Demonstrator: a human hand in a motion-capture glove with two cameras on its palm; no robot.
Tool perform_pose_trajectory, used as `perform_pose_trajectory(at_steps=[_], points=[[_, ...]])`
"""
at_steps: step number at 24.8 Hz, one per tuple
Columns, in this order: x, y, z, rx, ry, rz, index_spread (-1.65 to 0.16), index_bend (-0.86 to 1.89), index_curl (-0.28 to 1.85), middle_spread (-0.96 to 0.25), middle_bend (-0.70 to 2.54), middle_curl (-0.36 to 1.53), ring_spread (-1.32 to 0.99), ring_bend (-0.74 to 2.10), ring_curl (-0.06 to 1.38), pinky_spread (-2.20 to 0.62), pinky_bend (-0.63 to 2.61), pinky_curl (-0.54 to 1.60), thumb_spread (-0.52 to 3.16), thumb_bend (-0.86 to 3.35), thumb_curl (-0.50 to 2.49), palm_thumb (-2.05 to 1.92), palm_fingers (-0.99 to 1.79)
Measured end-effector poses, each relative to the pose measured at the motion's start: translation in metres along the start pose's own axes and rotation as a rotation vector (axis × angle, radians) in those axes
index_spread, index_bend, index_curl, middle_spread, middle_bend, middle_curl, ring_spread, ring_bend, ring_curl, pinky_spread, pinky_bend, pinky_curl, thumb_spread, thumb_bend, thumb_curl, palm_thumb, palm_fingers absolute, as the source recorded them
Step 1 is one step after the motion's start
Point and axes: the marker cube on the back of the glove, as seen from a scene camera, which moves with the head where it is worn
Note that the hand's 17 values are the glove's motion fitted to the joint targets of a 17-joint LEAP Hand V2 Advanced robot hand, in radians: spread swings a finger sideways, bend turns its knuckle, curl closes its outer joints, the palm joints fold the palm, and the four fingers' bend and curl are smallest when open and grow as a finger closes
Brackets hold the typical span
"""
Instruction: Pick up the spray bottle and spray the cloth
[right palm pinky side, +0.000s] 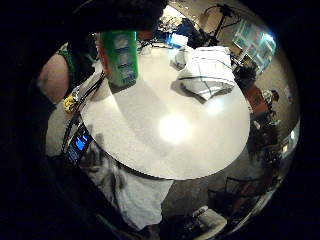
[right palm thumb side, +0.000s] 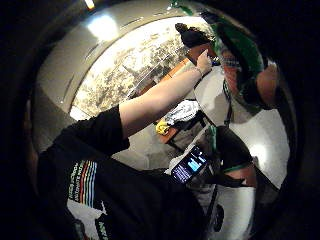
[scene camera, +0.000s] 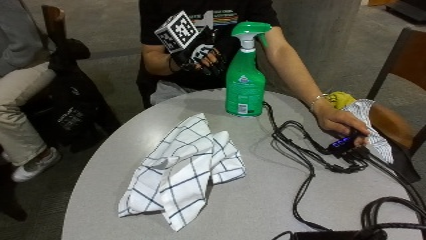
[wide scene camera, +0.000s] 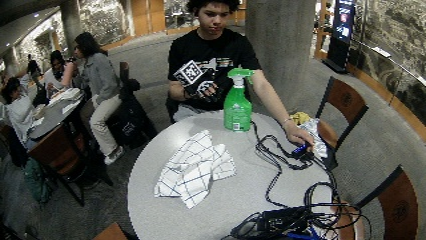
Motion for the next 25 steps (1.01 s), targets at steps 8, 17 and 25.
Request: perform_pose_trajectory(at_steps=[8, 17, 25], points=[[0.017, 0.005, -0.007, -0.002, 0.012, 0.065, -0.18, 0.24, 0.22, -0.05, 0.41, 0.22, -0.07, 0.37, 0.22, 0.06, 0.3, 0.15, 0.68, 0.38, 0.21, 0.68, 1.05], [0.018, -0.007, 0.002, -0.015, -0.075, 0.081, -0.23, 0.16, 0.28, -0.06, 0.36, 0.28, -0.08, 0.32, 0.27, 0.08, 0.28, 0.2, 0.88, 0.3, 0.26, 0.7, 1.0], [0.031, -0.038, 0.0, 0.006, -0.321, 0.182, -0.34, -0.03, 0.19, -0.05, 0.27, 0.31, -0.04, 0.37, 0.32, 0.13, 0.46, 0.27, 0.93, 0.18, 0.26, 0.66, 0.67]])
